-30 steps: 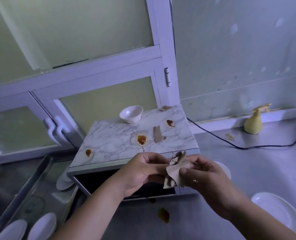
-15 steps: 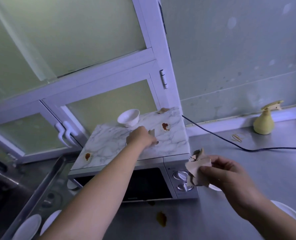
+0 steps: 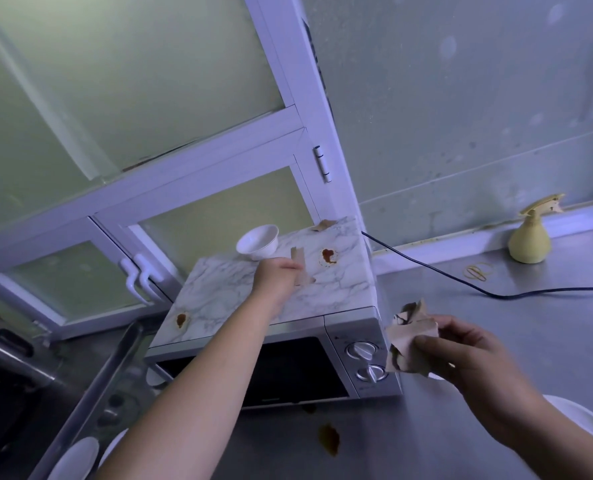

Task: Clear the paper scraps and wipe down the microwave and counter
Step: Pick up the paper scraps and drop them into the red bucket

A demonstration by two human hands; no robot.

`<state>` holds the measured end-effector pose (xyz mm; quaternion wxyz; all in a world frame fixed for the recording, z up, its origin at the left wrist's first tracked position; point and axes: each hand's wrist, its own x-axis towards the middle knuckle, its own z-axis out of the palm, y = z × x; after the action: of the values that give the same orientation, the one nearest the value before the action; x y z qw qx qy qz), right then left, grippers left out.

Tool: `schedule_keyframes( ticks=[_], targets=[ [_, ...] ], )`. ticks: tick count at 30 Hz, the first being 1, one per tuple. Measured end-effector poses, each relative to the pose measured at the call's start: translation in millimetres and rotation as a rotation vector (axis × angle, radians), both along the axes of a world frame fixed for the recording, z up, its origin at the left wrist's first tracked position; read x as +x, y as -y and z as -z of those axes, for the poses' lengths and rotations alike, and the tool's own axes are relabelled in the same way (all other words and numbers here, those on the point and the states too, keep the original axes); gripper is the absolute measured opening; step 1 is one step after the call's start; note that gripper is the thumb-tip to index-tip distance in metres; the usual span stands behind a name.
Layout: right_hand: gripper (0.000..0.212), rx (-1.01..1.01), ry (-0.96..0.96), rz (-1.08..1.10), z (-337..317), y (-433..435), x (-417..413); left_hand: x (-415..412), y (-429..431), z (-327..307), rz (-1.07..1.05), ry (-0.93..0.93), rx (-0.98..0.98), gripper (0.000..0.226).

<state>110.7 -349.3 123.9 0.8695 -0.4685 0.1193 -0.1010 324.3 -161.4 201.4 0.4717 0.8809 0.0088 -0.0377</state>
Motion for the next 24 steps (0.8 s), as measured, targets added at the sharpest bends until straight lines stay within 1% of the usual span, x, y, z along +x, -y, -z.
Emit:
schedule_keyframes(
  ticks=[2, 3, 4, 6, 7, 9, 13, 16, 18, 21, 24],
  targets=[
    [0.031, 0.05, -0.002, -0.026, -4, -3, 3, -21, -3, -8, 0.045, -0.025, -0.177, 0.034],
    [0.028, 0.079, 0.002, -0.041, -7, -5, 6, -32, -4, -11, 0.077, -0.033, -0.228, 0.035],
    [0.022, 0.104, 0.011, -0.055, -11, -8, 9, -43, -3, -12, 0.11, -0.038, -0.262, 0.033],
    [0.011, 0.12, 0.047, -0.078, -21, -13, 17, -64, -2, -15, 0.189, -0.043, -0.295, 0.021],
    [0.009, 0.11, 0.069, -0.085, -25, -16, 21, -73, -1, -16, 0.235, -0.046, -0.298, 0.017],
    [0.009, 0.077, 0.096, -0.086, -32, -22, 30, -87, 0, -18, 0.32, -0.064, -0.303, 0.015],
    [0.011, 0.02, 0.135, -0.056, -42, -28, 45, -100, -1, -27, 0.405, -0.095, -0.319, 0.029],
    [0.01, 0.023, 0.178, -0.06, -46, -25, 51, -97, -4, -34, 0.472, -0.113, -0.329, 0.032],
    [0.016, 0.032, 0.198, -0.085, -45, -20, 54, -89, -4, -36, 0.54, -0.142, -0.302, 0.031],
    [0.031, 0.003, 0.215, -0.151, -40, -9, 57, -76, 3, -36, 0.644, -0.187, -0.218, 0.035],
    [0.033, 0.008, 0.232, -0.194, -34, 7, 60, -57, 14, -39, 0.845, -0.281, -0.173, 0.027]
  ],
)
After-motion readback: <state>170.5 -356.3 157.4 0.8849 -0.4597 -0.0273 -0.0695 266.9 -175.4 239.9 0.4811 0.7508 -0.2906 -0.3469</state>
